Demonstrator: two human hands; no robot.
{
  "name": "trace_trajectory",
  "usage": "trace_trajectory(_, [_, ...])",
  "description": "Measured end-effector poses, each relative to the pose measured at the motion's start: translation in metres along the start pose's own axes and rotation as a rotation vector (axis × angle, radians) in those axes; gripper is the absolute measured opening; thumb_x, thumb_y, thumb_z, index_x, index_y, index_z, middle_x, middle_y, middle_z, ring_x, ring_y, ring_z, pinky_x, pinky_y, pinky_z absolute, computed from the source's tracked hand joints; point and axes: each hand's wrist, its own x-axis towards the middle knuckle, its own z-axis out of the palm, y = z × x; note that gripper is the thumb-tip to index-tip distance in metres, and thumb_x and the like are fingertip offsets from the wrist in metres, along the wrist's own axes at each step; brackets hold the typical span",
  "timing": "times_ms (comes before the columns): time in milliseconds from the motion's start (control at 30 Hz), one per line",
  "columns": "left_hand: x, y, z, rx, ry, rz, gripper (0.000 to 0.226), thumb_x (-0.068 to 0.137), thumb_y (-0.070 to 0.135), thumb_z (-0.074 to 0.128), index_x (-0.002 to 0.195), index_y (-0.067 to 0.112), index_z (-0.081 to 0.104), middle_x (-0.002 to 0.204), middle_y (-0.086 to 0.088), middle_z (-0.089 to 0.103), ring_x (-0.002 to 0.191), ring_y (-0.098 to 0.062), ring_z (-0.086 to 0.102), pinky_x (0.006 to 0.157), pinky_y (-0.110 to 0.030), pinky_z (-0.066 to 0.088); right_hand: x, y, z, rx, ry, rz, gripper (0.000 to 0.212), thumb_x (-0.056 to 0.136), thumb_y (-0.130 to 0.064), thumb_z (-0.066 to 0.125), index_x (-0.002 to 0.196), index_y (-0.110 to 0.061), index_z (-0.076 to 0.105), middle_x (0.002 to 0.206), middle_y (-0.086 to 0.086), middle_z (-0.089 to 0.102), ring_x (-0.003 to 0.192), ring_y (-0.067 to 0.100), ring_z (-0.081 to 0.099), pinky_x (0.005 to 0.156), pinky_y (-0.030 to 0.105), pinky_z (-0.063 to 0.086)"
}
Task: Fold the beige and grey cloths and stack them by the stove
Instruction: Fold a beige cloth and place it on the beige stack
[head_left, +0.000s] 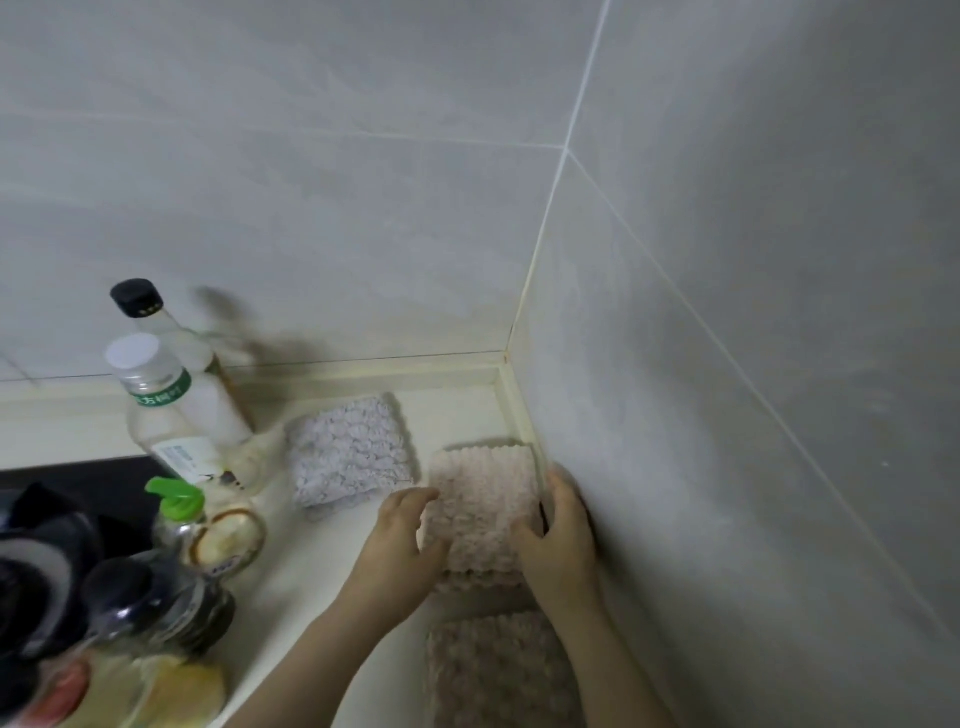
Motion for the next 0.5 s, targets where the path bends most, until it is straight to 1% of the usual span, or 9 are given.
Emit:
trace_trajectory(67, [-0.003,0.000,-0.001,-0.012,0.009,0.006,0.045,0.091,0.024,0.056,0.135,0.024,0.046,0.138,0.001,0.042,0.105,-0.008,0.051,0.089,-0.020,0.041,-0.001,0.002,0.002,0.000,-0.014,0.011,0.071,0.073,-0.025,0.052,0.143,-0.019,0.040,0.143,-0.002,0.047,0.135,0.014,0.042,0.111,0.042,0.039])
trace_trajectory(100, [-0.004,0.001,-0.003,-0.018,0.016,0.004,0.043,0.091,0.024,0.056,0.134,0.024,0.047,0.137,0.002,0.044,0.103,-0.006,0.052,0.086,-0.018,0.040,-0.003,0.000,0.001,-0.004,-0.018,0.017,0.068,0.075,-0.023,0.054,0.142,-0.017,0.042,0.142,-0.002,0.048,0.133,0.015,0.043,0.110,0.042,0.040])
trace_trajectory(167, [-0.008,0.003,-0.006,-0.032,0.023,-0.011,0.042,0.091,0.024,0.057,0.132,0.024,0.049,0.136,0.003,0.047,0.105,-0.007,0.054,0.085,-0.017,0.040,-0.008,-0.006,-0.003,-0.016,-0.025,0.004,0.062,0.082,-0.014,0.058,0.142,-0.013,0.042,0.143,0.001,0.047,0.133,0.017,0.042,0.111,0.042,0.038])
trace_trajectory(233, [-0.016,0.006,-0.010,-0.044,0.045,-0.014,0.041,0.091,0.022,0.057,0.132,0.022,0.050,0.135,0.003,0.050,0.107,-0.009,0.056,0.084,-0.016,0.040,-0.016,-0.012,-0.007,-0.041,-0.051,-0.007,0.058,0.087,-0.010,0.060,0.143,-0.012,0.042,0.143,0.000,0.045,0.132,0.017,0.042,0.111,0.038,0.038])
trace_trajectory(267, [-0.022,0.011,-0.014,-0.057,0.065,-0.009,0.040,0.091,0.021,0.057,0.131,0.021,0.051,0.133,0.004,0.052,0.106,-0.009,0.057,0.082,-0.013,0.040,-0.020,-0.016,-0.009,-0.038,-0.065,-0.016,0.055,0.089,-0.010,0.061,0.141,-0.014,0.043,0.142,0.000,0.046,0.129,0.016,0.044,0.108,0.036,0.041])
trace_trajectory(367, [-0.030,0.022,-0.023,-0.091,0.113,0.020,0.036,0.092,0.017,0.056,0.127,0.019,0.053,0.127,0.007,0.055,0.101,-0.008,0.058,0.068,-0.001,0.040,-0.024,-0.025,-0.007,0.021,-0.081,-0.024,0.047,0.091,-0.012,0.059,0.135,-0.023,0.048,0.134,-0.004,0.051,0.119,0.011,0.049,0.099,0.033,0.047])
trace_trajectory(400, [-0.039,0.028,-0.029,-0.105,0.140,0.028,0.034,0.091,0.016,0.056,0.126,0.019,0.054,0.124,0.007,0.056,0.100,-0.008,0.059,0.066,0.001,0.040,-0.029,-0.031,-0.007,0.038,-0.092,-0.043,0.045,0.091,-0.011,0.059,0.133,-0.024,0.049,0.131,-0.006,0.053,0.117,0.010,0.051,0.098,0.030,0.047])
trace_trajectory(500, [-0.066,0.043,-0.052,-0.142,0.239,0.066,0.032,0.090,0.013,0.058,0.121,0.019,0.057,0.116,0.008,0.061,0.095,-0.003,0.060,0.068,0.003,0.040,-0.044,-0.059,-0.008,0.101,-0.124,-0.144,0.037,0.091,-0.009,0.058,0.121,-0.029,0.053,0.119,-0.011,0.058,0.109,0.008,0.057,0.095,0.026,0.048])
